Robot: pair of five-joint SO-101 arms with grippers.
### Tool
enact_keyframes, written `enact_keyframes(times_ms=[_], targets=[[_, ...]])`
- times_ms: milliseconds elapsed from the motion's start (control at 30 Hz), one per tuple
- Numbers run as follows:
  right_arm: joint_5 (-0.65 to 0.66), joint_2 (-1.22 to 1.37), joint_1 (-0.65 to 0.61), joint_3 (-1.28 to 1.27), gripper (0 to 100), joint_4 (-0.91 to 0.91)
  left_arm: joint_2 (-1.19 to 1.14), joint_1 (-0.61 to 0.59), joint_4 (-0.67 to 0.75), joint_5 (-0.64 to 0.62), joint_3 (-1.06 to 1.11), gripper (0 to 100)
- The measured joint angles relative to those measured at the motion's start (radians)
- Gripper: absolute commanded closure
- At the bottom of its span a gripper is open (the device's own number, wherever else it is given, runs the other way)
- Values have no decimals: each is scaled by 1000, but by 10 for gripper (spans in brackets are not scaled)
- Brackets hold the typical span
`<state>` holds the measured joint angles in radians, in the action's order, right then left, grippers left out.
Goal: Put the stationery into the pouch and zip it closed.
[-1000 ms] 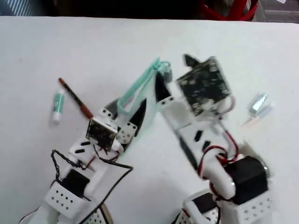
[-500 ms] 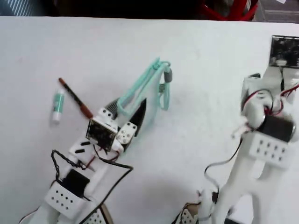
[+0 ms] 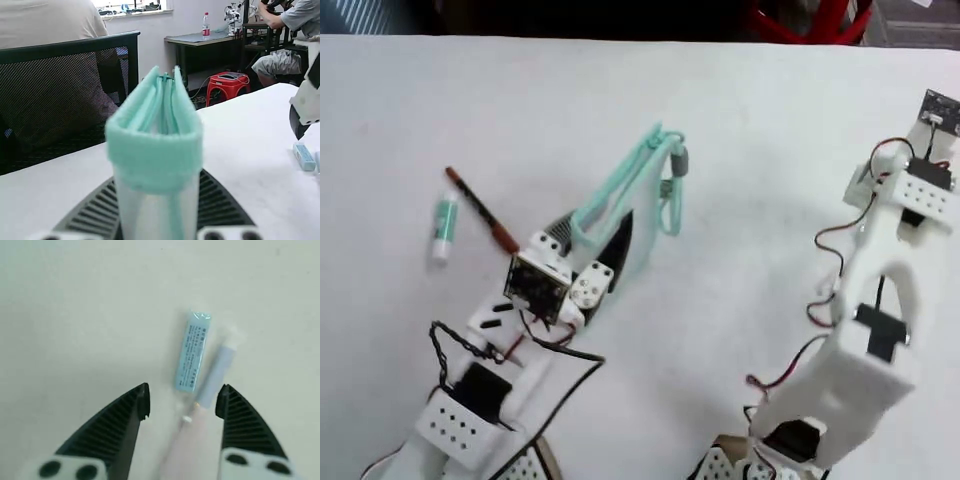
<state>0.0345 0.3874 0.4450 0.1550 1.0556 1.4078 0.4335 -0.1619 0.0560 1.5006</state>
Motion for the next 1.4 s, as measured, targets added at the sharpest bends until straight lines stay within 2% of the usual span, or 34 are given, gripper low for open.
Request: enact_keyframes(times_ms=[467, 533, 633, 767, 1033, 1133, 1267, 1400], targets=[[-3, 522, -2, 568, 790, 140, 15, 23, 8, 3, 26, 891], [-3, 577, -2, 649, 835, 178, 15, 23, 8, 3, 26, 891], [-3, 644, 0, 766, 979, 236, 15, 23, 8, 3, 26, 891], [-3, 709, 8, 905, 977, 301, 15, 23, 8, 3, 26, 891], [-3, 721, -20, 1270, 981, 606, 15, 23, 8, 3, 26, 891], [-3, 684, -40, 1407, 981, 663, 15, 23, 8, 3, 26, 891], [-3, 577, -31, 1399, 981, 674, 15, 23, 8, 3, 26, 891], [-3, 420, -37, 1215, 981, 674, 15, 23, 8, 3, 26, 891]])
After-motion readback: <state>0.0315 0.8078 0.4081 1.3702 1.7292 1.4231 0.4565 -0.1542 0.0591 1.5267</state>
